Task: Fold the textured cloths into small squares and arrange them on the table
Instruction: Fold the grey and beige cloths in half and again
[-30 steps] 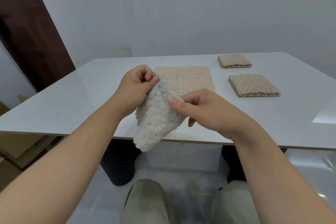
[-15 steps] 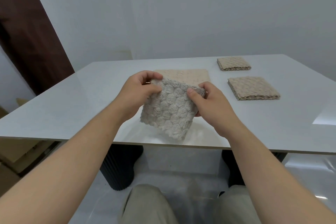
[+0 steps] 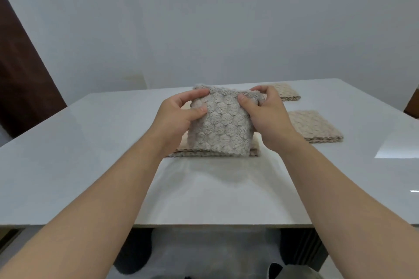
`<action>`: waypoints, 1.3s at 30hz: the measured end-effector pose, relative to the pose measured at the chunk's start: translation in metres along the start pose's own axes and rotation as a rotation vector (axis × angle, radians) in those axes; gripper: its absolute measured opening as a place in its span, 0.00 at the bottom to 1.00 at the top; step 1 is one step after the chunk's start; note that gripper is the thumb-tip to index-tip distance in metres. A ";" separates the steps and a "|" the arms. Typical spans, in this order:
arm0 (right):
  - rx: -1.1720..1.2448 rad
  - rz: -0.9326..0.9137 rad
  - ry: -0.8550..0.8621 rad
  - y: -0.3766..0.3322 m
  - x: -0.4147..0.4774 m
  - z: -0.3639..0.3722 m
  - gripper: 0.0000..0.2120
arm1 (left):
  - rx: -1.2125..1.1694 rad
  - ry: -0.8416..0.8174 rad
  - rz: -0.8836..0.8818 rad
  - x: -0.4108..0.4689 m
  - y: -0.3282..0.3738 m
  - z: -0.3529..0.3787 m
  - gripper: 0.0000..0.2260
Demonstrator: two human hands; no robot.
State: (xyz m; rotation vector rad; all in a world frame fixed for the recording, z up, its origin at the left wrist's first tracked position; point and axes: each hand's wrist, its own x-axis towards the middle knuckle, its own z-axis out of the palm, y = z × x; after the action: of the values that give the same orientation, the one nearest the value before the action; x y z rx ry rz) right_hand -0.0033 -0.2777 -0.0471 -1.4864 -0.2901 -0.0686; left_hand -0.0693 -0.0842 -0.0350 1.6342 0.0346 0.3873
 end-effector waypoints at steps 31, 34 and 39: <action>-0.357 -0.201 0.010 0.078 0.044 0.031 0.15 | -0.232 0.297 -0.237 0.070 -0.070 0.011 0.25; -0.467 -0.307 0.110 0.078 0.044 0.033 0.14 | -0.185 0.267 -0.211 0.068 -0.071 0.011 0.30; -0.695 -0.566 0.187 0.081 0.046 0.030 0.11 | -0.163 0.257 -0.196 0.066 -0.071 0.012 0.37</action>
State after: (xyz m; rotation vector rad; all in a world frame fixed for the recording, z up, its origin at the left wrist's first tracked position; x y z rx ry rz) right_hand 0.0546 -0.2346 -0.1132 -2.0215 -0.5643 -0.8272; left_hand 0.0106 -0.0713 -0.0893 1.3985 0.3456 0.4356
